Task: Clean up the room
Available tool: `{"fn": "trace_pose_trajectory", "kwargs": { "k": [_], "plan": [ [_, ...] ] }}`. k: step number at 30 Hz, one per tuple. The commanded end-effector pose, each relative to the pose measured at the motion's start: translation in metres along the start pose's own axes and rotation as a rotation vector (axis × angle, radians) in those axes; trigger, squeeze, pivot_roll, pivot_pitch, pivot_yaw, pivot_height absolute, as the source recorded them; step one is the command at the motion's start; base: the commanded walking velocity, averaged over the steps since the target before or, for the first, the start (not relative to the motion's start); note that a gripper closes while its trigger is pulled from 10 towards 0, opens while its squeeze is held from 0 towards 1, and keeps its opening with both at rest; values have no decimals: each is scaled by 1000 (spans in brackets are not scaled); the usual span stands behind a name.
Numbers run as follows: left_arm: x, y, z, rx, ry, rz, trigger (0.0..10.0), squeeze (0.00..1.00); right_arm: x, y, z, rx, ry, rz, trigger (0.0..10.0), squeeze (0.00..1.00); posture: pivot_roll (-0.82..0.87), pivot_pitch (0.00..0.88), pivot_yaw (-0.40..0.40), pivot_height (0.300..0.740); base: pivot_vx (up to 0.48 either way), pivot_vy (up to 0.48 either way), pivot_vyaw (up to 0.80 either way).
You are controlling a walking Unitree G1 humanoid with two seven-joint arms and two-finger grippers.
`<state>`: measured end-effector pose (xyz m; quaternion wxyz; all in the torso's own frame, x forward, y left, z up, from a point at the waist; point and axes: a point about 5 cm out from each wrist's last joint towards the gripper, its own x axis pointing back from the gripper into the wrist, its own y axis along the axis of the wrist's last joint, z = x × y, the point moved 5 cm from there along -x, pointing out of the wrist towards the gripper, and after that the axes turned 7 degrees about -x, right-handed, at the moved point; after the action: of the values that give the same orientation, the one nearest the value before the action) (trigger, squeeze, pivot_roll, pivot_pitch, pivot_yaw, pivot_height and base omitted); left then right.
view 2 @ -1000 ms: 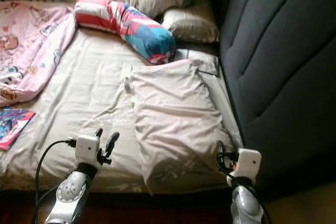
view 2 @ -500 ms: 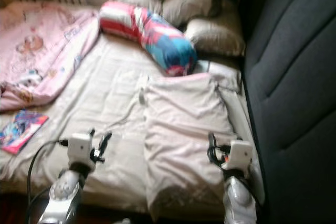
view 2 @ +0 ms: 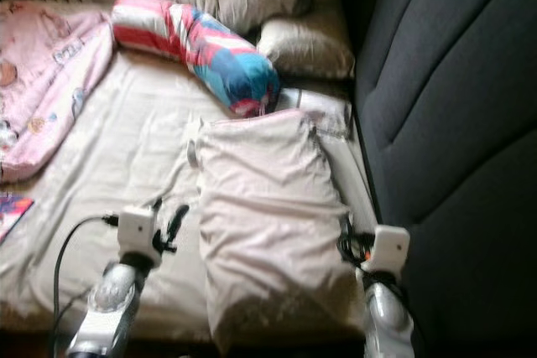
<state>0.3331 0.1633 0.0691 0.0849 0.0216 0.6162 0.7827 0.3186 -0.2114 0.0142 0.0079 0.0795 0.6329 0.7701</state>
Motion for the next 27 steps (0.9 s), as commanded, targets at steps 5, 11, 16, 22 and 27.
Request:
{"fn": "trace_pose_trajectory", "kwargs": {
  "k": [5, 11, 16, 22, 27],
  "plan": [
    [-1, 2, 0, 13, 5, 3, 10000, 0, 2, -6, -4, -7, -15, 26, 10000, 0, 85, 182, -64, 740, 0, 0, 0],
    [2, -1, -2, 16, 5, 11, 10000, 0, 3, -7, -6, -3, -22, 30, 10000, 0, 81, 190, -66, 740, 0, 0, 0],
    [2, -3, -3, 20, 2, 22, 10000, 0, 3, -7, -7, 0, -20, 34, 10000, 0, 83, 196, -70, 740, -64, 0, 0],
    [2, -3, -4, 19, -1, 22, 10000, 0, 3, -7, -5, 1, -16, 33, 10000, 0, 82, 197, -72, 740, -341, 0, 0],
    [2, -4, -5, 17, -3, 30, 10000, 0, 3, -7, -5, 1, -14, 36, 10000, 0, 83, 200, -73, 740, 0, 0, 0]
  ]
}}
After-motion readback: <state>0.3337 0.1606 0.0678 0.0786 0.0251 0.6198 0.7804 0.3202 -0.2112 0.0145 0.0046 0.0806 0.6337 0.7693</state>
